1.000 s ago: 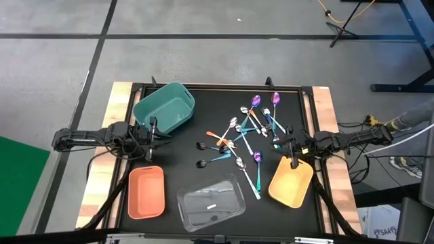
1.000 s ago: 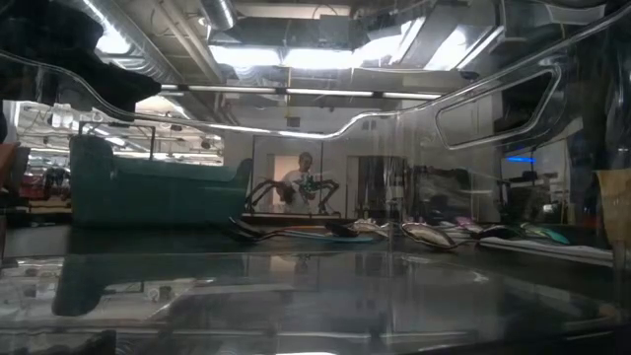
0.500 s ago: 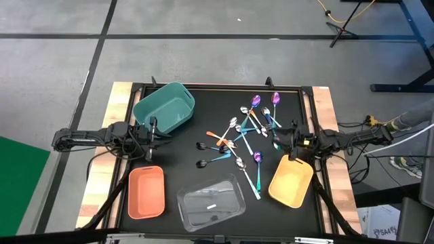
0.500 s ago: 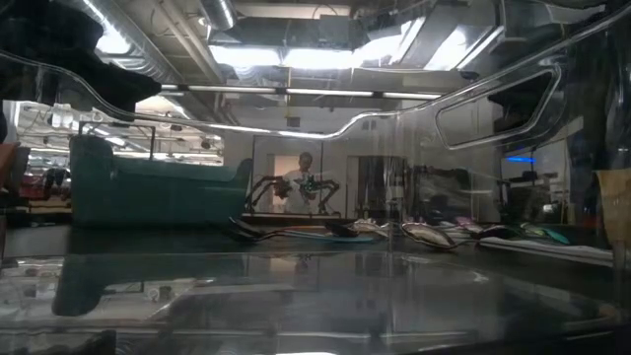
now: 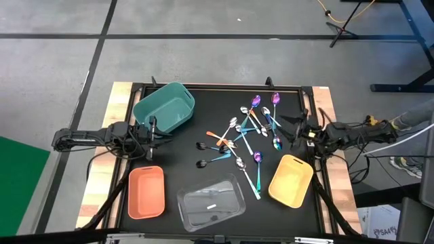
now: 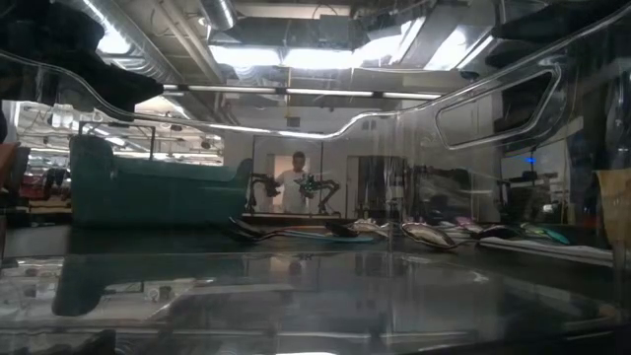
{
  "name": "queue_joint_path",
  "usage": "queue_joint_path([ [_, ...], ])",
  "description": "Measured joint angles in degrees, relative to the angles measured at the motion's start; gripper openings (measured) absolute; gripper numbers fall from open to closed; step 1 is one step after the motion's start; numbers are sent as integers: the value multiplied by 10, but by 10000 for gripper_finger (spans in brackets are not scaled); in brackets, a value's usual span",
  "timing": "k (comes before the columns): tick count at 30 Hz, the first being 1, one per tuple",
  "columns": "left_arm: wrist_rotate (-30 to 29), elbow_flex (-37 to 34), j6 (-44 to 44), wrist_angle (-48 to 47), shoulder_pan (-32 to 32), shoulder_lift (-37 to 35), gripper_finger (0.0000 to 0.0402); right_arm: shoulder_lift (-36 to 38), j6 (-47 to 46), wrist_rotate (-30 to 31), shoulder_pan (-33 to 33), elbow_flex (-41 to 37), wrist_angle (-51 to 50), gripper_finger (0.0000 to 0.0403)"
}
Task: Sort silverware by color (type)
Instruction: Put the white-green spoon into the blue bin
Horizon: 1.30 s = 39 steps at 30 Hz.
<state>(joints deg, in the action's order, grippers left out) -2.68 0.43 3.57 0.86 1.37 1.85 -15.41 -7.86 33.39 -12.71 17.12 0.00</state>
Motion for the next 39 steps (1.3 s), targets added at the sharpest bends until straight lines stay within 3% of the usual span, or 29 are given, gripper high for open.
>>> queue_joint_path([
  [7,0,0,0,0,0,0,76,-80,-61,116,6,115,-176,264],
  [12,0,0,0,0,0,0,76,-126,-120,118,60,189,-293,264],
  [18,0,0,0,0,0,0,76,-174,-144,50,166,235,-377,264],
  [23,0,0,0,0,0,0,76,-214,-144,-37,263,237,-427,264],
  [30,0,0,0,0,0,0,76,-273,-144,-109,385,237,-487,264],
  [39,0,0,0,0,0,0,76,-364,-86,-195,473,237,-491,264],
])
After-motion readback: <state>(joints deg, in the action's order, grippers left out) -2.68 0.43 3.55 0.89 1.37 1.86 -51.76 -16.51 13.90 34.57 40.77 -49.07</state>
